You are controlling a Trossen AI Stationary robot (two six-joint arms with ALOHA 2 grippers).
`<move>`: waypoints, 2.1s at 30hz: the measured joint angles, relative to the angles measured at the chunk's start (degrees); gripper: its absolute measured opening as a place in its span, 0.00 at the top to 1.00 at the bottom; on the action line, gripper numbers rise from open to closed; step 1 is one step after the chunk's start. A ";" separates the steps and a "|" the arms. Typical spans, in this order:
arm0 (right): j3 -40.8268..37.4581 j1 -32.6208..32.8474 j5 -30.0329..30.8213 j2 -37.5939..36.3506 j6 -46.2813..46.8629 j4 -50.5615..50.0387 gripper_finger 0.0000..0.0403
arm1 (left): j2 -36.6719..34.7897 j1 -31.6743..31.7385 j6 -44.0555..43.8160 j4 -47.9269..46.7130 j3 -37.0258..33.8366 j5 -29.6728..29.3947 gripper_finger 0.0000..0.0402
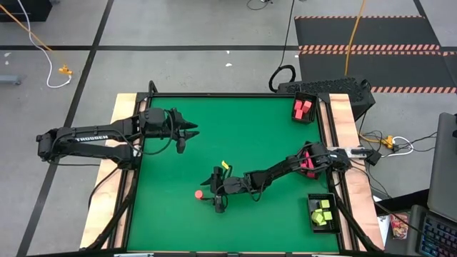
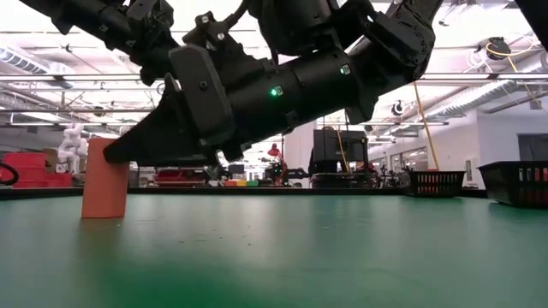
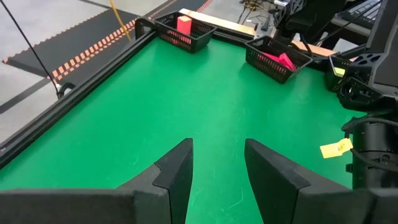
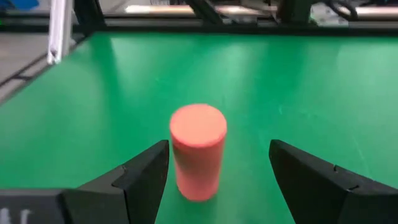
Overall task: Sort & place blocks by color
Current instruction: Put the orange block into the top right black bin
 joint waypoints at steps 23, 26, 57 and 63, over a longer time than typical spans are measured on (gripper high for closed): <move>9.75 -0.07 -2.38 6.18 -0.64 -7.28 0.43 | 0.00 0.00 0.92 1.44 0.00 0.00 0.63; 9.81 -0.09 -1.37 6.03 -1.70 -6.83 0.48 | 0.00 0.00 1.17 0.45 0.00 0.00 0.63; -15.77 -23.34 20.08 -45.80 5.52 -73.68 0.70 | -2.39 0.00 0.74 -1.14 -0.07 0.02 0.63; -21.07 -39.60 19.74 -60.08 12.25 -87.42 0.70 | -2.38 0.00 0.52 -0.12 -0.07 0.02 0.63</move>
